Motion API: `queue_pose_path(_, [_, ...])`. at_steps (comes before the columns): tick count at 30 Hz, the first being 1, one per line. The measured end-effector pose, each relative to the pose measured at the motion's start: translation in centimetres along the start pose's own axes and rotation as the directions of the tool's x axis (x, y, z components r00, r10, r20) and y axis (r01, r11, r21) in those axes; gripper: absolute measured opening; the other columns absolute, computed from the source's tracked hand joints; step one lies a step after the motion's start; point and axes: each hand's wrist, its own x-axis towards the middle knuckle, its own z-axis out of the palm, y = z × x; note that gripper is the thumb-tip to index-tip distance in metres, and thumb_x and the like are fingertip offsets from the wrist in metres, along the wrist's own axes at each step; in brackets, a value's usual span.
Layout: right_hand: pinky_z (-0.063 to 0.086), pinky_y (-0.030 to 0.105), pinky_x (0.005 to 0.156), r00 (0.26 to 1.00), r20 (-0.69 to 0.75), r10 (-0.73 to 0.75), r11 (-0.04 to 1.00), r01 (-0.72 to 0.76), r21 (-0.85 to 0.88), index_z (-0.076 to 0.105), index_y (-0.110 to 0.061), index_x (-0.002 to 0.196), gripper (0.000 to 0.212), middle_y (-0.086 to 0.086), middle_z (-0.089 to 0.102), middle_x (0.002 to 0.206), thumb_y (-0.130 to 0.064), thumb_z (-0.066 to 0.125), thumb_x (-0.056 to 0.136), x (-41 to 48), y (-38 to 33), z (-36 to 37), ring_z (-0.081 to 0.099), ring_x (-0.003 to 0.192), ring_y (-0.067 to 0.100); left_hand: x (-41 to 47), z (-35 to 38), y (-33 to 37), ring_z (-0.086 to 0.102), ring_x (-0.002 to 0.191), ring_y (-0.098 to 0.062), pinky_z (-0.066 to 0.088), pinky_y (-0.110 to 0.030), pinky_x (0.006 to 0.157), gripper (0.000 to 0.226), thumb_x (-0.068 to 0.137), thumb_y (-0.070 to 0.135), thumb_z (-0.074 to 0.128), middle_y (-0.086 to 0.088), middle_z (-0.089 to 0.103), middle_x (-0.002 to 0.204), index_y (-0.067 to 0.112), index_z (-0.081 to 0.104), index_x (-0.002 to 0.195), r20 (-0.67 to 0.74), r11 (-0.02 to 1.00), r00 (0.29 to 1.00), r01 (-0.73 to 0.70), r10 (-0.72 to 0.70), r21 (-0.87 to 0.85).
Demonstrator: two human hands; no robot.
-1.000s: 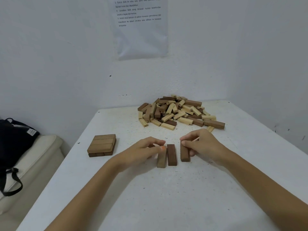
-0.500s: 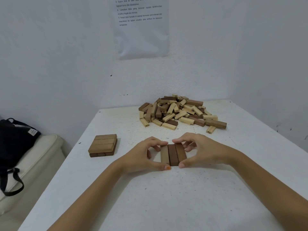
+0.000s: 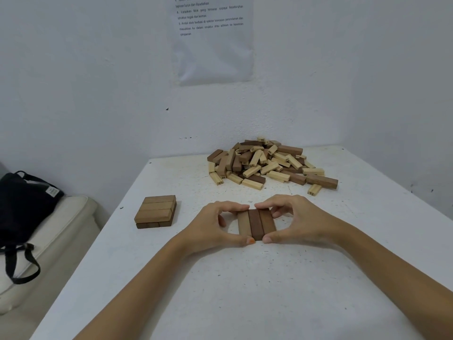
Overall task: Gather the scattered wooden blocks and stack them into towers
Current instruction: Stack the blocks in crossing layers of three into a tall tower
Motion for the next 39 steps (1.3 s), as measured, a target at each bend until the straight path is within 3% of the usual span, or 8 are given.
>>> queue_pose_path(4, [0.050,0.021,0.090,1.000,-0.003,-0.024,1.000,0.024,0.020,0.062,-0.042,0.121,0.069,-0.025,0.059,0.114,-0.049,0.087,0.058,0.2,0.4,0.3,0.055,0.103,-0.004,0.2,0.0,-0.4,0.050,0.104,0.009,0.036,-0.006,0.072,0.066,0.062,0.037,0.088,0.019,0.059,0.122,0.038,0.061,0.123,-0.012,1.000,1.000,0.012,-0.012,0.018])
queue_pose_path(9, [0.046,0.008,0.081,1.000,-0.012,-0.023,1.000,0.023,0.002,0.061,-0.042,0.121,0.067,-0.026,0.056,0.114,-0.044,0.088,0.060,0.2,0.3,0.1,0.053,0.098,-0.011,0.1,-0.2,-0.1,0.050,0.093,0.017,0.038,-0.003,0.071,0.065,0.064,0.032,0.087,0.018,0.060,0.119,0.034,0.061,0.123,0.000,1.000,1.000,0.012,-0.012,-0.005])
queue_pose_path(14, [0.045,0.017,0.095,0.999,-0.028,-0.019,0.999,0.018,-0.038,0.061,-0.048,0.117,0.066,-0.019,0.052,0.123,-0.051,0.087,0.057,0.3,0.5,0.2,0.052,0.110,-0.004,0.1,-0.3,0.0,0.050,0.095,0.015,0.039,-0.006,0.072,0.065,0.065,0.036,0.086,0.018,0.060,0.120,0.036,0.060,0.125,0.021,1.000,1.000,0.008,-0.008,0.011])
queue_pose_path(26, [0.048,0.025,0.100,0.997,-0.036,-0.064,0.998,0.064,-0.004,0.065,-0.044,0.115,0.063,-0.019,0.058,0.120,-0.049,0.088,0.057,0.4,0.5,0.5,0.054,0.114,-0.001,0.1,-0.1,-0.4,0.049,0.093,0.015,0.037,-0.006,0.071,0.063,0.063,0.036,0.088,0.018,0.060,0.119,0.038,0.062,0.120,0.002,1.000,1.000,0.004,-0.004,0.024])
queue_pose_path(33, [0.047,0.021,0.099,0.995,-0.049,-0.090,0.995,0.092,0.025,0.066,-0.040,0.114,0.059,-0.016,0.059,0.119,-0.035,0.091,0.061,0.0,-0.3,0.5,0.053,0.113,-0.005,0.0,-0.1,-0.4,0.049,0.107,0.006,0.037,-0.011,0.075,0.066,0.061,0.038,0.088,0.018,0.059,0.120,0.039,0.061,0.120,-0.012,0.999,1.000,-0.027,0.027,0.042])
queue_pose_path(39, [0.048,0.028,0.097,0.987,-0.116,-0.111,0.992,0.116,0.045,0.068,-0.047,0.108,0.057,-0.021,0.063,0.115,-0.047,0.089,0.055,-0.2,-1.0,0.5,0.054,0.114,-0.001,-0.2,-0.8,0.0,0.050,0.112,0.002,0.043,-0.019,0.081,0.069,0.053,0.050,0.084,0.018,0.060,0.120,0.044,0.062,0.117,-0.060,0.996,0.995,-0.075,0.077,0.044])
